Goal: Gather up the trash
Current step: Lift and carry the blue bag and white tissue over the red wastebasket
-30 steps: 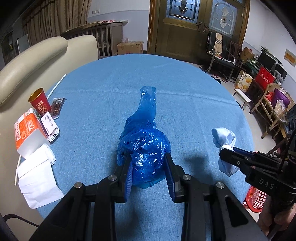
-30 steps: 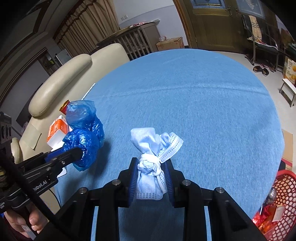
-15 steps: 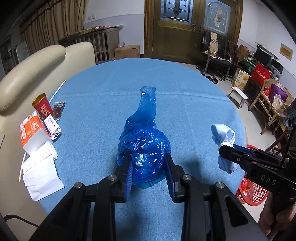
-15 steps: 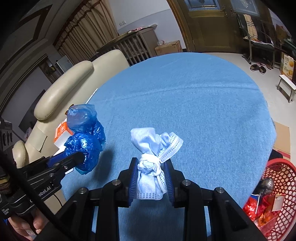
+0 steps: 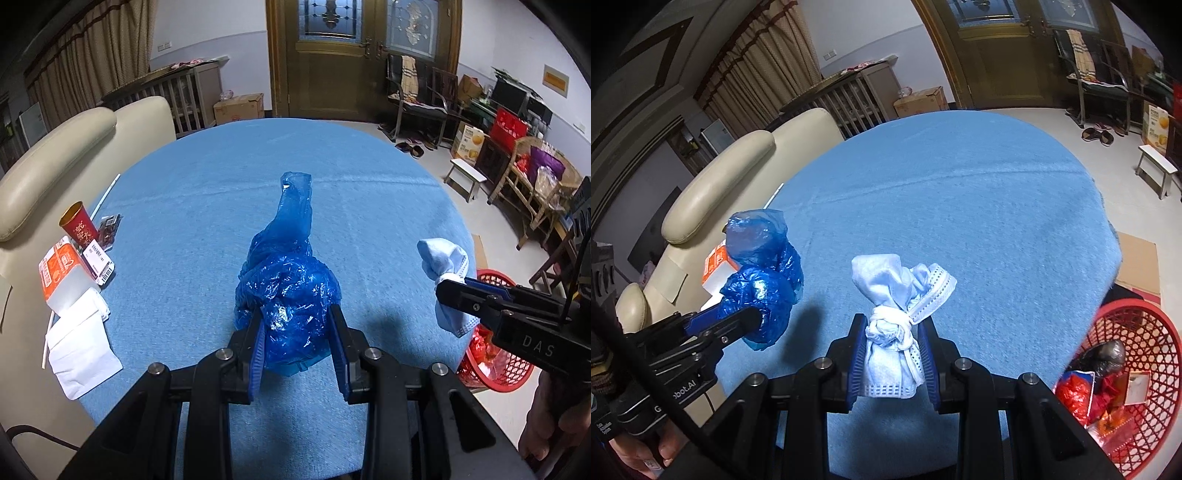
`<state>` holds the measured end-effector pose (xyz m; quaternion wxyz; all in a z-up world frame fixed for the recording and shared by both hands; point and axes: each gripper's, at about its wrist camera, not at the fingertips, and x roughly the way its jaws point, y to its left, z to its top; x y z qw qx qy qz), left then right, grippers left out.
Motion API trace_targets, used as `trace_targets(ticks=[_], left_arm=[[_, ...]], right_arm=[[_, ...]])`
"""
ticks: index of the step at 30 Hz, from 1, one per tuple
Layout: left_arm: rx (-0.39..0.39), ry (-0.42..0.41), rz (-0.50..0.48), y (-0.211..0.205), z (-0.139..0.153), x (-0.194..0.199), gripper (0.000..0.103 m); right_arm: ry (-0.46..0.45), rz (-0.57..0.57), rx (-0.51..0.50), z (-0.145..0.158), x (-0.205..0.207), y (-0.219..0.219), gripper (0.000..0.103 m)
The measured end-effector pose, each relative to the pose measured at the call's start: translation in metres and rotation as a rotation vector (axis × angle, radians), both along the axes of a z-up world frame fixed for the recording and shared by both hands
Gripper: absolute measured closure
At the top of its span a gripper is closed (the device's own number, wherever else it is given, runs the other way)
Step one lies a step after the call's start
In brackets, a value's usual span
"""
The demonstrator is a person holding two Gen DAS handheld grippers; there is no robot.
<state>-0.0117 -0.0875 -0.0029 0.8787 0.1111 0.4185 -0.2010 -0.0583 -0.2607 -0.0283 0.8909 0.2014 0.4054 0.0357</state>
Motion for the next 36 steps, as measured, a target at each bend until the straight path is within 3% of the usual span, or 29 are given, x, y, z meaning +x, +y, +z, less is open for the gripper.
trace_targets(ticks=[36], left_arm=[[0.086, -0.026, -0.199, -0.034, 0.012, -0.025, 0.069]], right_arm=[[0.016, -0.135, 0.055, -0.015, -0.045, -0.044, 0.072]])
